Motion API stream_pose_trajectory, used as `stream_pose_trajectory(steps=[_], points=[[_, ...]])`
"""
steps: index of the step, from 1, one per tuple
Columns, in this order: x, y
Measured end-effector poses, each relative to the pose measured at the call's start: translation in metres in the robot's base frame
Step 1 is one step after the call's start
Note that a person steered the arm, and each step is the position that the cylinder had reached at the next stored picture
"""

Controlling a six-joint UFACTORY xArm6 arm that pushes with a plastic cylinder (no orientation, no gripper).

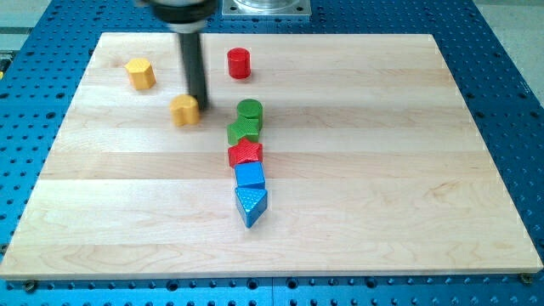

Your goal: Place the heart horizontal to the red star

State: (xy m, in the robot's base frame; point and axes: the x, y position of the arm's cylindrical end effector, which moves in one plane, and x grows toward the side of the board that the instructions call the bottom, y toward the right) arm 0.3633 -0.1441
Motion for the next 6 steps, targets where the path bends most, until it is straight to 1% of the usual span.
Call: stream_pose_trajectory(steps=[1,2,3,4,5,6], points=[[0.003,-0.013],[0.056,-0.060],[0.087,0.016],[0.015,0.016],[0.015,-0.055],[0.040,0.002]])
